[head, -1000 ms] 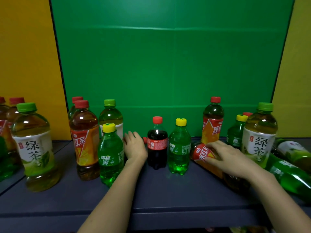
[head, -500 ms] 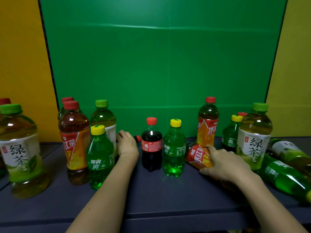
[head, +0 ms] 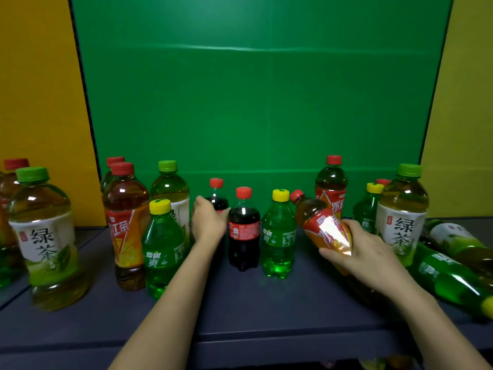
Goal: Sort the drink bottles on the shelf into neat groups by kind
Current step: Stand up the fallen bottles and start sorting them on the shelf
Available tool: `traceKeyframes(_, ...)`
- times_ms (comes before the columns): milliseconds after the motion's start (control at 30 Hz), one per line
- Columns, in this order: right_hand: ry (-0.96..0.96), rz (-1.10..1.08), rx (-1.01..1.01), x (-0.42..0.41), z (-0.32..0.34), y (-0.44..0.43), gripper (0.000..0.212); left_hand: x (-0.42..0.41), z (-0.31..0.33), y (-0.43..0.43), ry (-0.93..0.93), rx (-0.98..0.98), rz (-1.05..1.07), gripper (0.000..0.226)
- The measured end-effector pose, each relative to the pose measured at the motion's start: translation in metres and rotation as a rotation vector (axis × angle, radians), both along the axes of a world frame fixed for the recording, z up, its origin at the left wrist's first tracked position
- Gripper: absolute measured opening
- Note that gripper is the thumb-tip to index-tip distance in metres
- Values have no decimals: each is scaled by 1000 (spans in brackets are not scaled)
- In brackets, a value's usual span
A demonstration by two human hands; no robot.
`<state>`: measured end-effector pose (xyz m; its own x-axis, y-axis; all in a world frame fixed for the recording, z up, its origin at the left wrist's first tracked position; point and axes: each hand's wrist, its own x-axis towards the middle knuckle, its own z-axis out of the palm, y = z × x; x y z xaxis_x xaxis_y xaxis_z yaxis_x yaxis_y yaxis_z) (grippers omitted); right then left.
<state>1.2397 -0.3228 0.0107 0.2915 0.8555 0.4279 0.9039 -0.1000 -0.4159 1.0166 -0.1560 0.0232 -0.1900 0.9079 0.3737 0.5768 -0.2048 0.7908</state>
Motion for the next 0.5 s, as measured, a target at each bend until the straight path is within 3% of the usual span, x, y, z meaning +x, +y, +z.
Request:
traceKeyframes(267,443,142,339,-22,-19,8,76,1,-11,-4,-184,28,-81,48)
traceKeyframes(500,658,206,384,-25,-28,14,72,0,-16,-6,-268,34,-150,54)
